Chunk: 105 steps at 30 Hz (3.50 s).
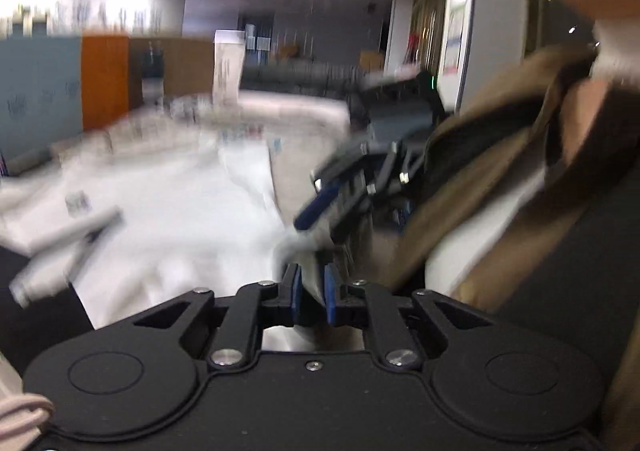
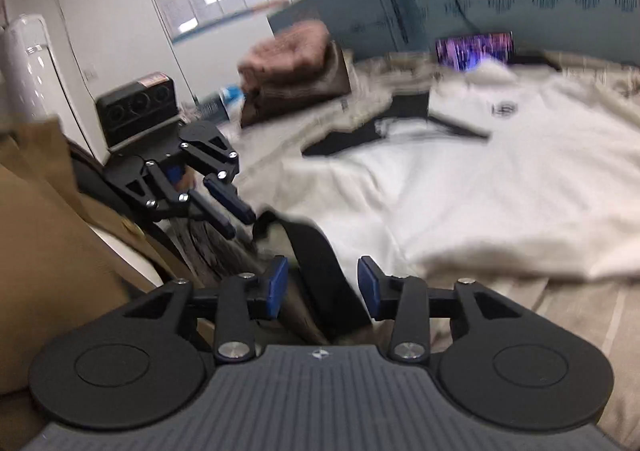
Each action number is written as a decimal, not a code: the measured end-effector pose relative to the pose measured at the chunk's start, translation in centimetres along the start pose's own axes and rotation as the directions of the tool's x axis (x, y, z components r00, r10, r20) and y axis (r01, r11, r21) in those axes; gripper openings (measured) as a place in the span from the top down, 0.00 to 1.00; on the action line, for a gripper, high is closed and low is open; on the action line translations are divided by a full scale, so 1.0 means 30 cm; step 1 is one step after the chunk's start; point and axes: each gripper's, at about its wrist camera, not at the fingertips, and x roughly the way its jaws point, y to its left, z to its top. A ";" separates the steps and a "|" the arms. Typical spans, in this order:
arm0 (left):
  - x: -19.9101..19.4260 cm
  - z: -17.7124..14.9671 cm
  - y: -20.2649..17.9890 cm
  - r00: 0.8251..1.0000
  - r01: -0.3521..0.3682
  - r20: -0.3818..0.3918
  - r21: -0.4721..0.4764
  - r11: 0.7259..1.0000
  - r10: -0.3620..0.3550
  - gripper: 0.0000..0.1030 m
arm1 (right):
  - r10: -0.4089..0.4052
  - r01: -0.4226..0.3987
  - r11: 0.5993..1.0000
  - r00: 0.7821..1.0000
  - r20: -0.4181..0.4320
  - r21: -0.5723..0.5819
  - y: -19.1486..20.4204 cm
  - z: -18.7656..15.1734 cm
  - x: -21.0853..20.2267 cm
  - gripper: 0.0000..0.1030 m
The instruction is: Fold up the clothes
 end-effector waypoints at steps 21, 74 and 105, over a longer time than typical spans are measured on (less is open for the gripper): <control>0.265 -0.067 0.223 0.942 -0.323 -0.144 -0.146 0.935 0.303 0.15 | -0.761 0.732 0.521 0.632 -0.150 0.439 -0.344 0.092 0.039 0.94; 0.255 -0.088 0.337 0.895 -0.443 -0.183 -0.256 0.859 0.407 0.05 | -0.731 0.755 0.618 0.655 -0.194 0.221 -1.030 0.429 0.139 0.88; 0.250 -0.083 0.317 0.905 -0.423 -0.152 -0.240 0.874 0.397 0.02 | -0.833 0.791 0.434 0.535 -0.142 0.432 -0.316 -0.066 -0.365 1.00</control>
